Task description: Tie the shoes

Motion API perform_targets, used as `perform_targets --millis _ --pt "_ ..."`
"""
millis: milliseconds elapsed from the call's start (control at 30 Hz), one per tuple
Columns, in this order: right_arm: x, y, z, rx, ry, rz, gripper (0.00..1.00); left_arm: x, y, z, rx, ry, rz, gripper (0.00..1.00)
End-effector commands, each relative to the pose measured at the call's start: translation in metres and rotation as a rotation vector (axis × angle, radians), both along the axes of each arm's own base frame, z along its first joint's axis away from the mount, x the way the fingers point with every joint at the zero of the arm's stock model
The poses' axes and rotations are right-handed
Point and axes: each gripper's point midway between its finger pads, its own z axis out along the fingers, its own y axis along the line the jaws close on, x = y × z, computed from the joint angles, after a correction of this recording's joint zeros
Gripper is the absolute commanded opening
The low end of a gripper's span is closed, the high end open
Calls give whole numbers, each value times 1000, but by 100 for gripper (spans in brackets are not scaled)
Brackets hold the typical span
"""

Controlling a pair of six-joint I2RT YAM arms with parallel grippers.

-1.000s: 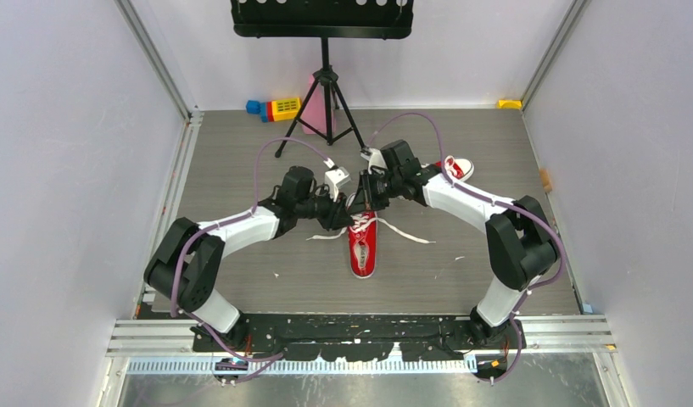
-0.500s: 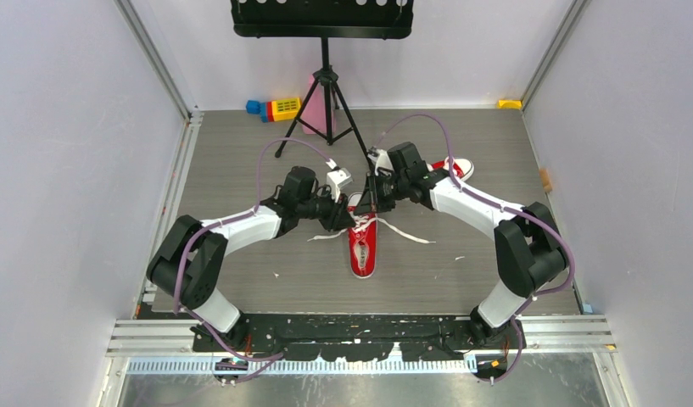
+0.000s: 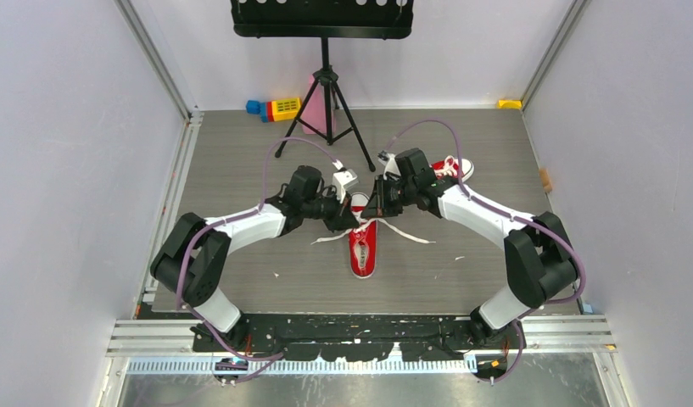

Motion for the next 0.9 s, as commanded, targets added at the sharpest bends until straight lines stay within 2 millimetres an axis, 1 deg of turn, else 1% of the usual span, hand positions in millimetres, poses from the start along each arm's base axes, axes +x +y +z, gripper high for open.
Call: perform_targets --millis 0,33,67,100,133,267,333,400,500,633,700,733,800,867 --pt "11 -3 21 37 -62 -56 1 2 -7 6 17 -31 -22 0" --pt "11 -4 21 33 -61 -64 6 2 -7 6 23 -32 -19 0" --pt "11 -7 21 26 -63 -76 15 2 -7 6 26 -33 -15 0" --pt "12 -10 20 14 -67 -94 21 3 -6 7 28 -35 -12 0" --pt "13 -15 20 2 -70 -113 23 3 -6 7 29 -37 -9 0" --pt "14 -36 13 -52 -46 -219 24 7 -3 10 40 -44 21 0" --pt "14 -44 10 -66 -34 -274 27 6 -2 12 46 -38 30 0" --pt "15 -50 6 -68 -25 -345 35 6 0 13 49 -34 44 0" --pt "19 -59 -2 -48 0 -473 43 5 1 15 47 -28 53 0" --pt "26 -65 -24 -21 122 -677 58 4 1 19 33 -30 65 0" --pt "30 -62 -31 20 162 -757 62 3 0 21 21 -28 64 0" --pt "33 -64 -34 29 164 -821 62 3 0 23 16 -28 67 0" --pt "38 -75 -41 42 157 -964 59 2 0 25 10 -25 68 0" --pt "39 -76 -46 86 187 -1054 58 1 -1 28 -2 -27 71 0"
